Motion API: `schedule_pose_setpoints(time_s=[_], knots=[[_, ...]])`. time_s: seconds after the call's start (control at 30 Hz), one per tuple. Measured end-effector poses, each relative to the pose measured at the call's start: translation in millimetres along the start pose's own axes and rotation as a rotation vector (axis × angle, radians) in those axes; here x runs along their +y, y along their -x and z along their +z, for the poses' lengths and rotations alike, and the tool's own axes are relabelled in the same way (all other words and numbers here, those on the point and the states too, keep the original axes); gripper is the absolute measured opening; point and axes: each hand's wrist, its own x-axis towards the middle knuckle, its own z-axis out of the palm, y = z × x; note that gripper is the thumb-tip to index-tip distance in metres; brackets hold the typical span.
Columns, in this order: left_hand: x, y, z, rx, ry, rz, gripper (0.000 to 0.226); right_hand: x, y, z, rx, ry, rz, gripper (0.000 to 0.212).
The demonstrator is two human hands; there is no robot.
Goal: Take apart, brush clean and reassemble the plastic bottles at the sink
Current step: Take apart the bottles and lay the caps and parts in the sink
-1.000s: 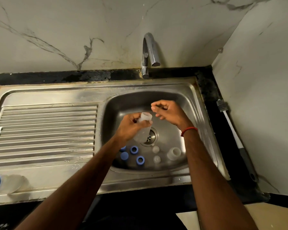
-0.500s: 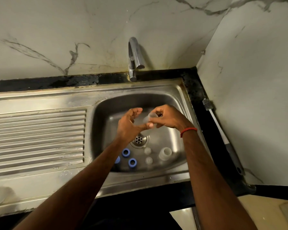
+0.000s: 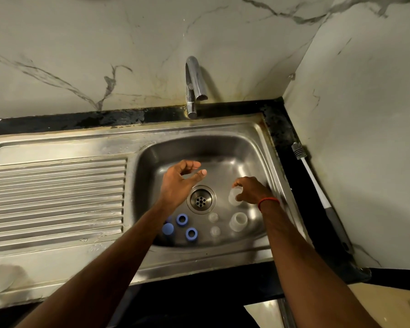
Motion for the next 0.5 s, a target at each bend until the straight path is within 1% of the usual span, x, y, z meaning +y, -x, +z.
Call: schedule_pose_setpoints(time_s=[0.17,0.3,0.37,0.47,0.5], knots=[[-6,-2,-4,-0.007,-0.032,0.013,0.029,10,4,8,-0.032,0.019,0.006,0.049],[-5,-1,-1,-0.017,-0.038,0.008,0.027,10,7,7,-0.039,0.016,0.010,0.052],[-4,0,0,-0.022,-0.042,0.013,0.027,7,10,6,-0.045,0.013,0.006,0.059],[-3,1,2,-0.028,-0.037,0.016,0.028,0,18,1,-0.050,-0.019,-0.008,0.079],[-2,1,2,-0.030,-0.039,0.017,0.030,-2,20,-3,-0.043,-0.034,-0.014,0.082]])
